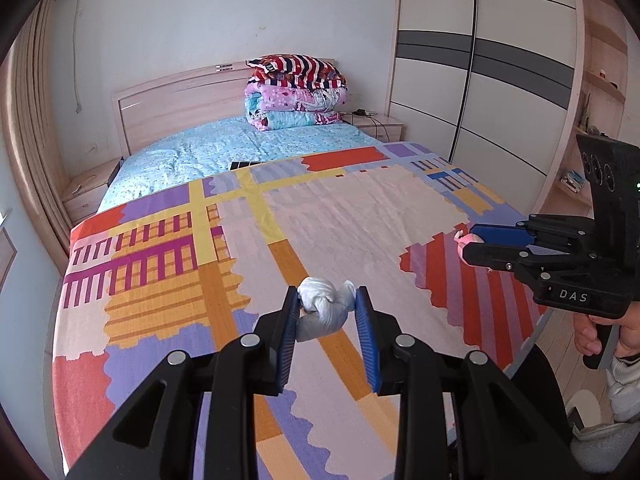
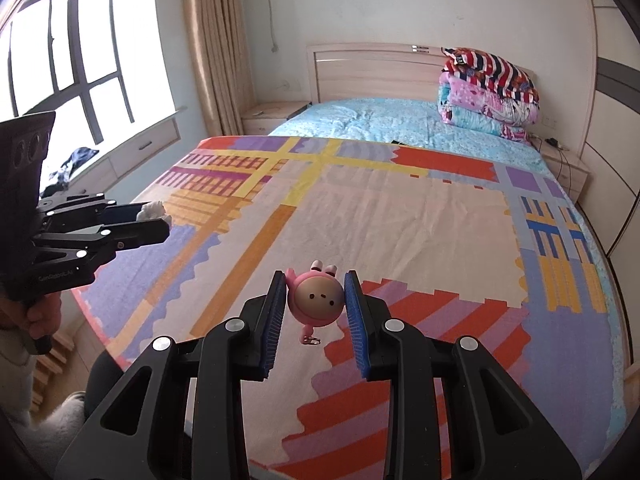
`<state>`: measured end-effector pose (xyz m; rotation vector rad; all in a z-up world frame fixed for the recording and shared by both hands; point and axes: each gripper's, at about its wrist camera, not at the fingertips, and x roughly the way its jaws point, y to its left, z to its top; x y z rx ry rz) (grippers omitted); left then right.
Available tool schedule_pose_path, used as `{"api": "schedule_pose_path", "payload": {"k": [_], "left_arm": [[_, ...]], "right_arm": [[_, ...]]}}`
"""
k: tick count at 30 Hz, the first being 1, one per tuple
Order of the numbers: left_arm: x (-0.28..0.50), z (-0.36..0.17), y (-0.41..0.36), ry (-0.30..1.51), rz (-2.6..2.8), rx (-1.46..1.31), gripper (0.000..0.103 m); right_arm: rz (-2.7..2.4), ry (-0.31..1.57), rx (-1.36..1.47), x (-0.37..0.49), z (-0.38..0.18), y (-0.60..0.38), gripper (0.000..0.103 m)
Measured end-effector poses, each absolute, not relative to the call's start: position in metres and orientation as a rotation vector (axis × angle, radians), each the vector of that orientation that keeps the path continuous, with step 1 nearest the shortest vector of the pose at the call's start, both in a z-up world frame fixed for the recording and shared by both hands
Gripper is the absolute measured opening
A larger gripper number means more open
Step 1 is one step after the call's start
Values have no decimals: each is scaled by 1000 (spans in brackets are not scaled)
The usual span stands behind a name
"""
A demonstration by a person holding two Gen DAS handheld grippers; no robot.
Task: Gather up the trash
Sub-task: 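Carry the tissue and pig toy over the black bin and open both tools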
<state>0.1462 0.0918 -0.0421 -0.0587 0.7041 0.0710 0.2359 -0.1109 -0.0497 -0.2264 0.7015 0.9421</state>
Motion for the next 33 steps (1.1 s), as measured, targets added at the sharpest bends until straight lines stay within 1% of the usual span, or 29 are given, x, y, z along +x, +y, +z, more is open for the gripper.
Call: {"api": "schedule_pose_path", "payload": {"k": [4, 9, 19, 26, 33], "left_arm": [[127, -40, 78, 693, 59, -44, 28], [105, -42, 62, 684, 40, -43, 28], [62, -64, 23, 696, 3, -74, 28], [42, -93, 4, 762, -36, -79, 28], [34, -138, 0, 866, -55, -129, 28]], "right_arm": [[956, 673, -227, 212, -42, -126, 30], [1004, 681, -209, 185, -37, -140, 30], [1070, 703, -277, 135, -50, -147, 30], [1099, 786, -316, 116, -80, -148, 30], [1089, 919, -341, 108, -126, -152, 30]]}}
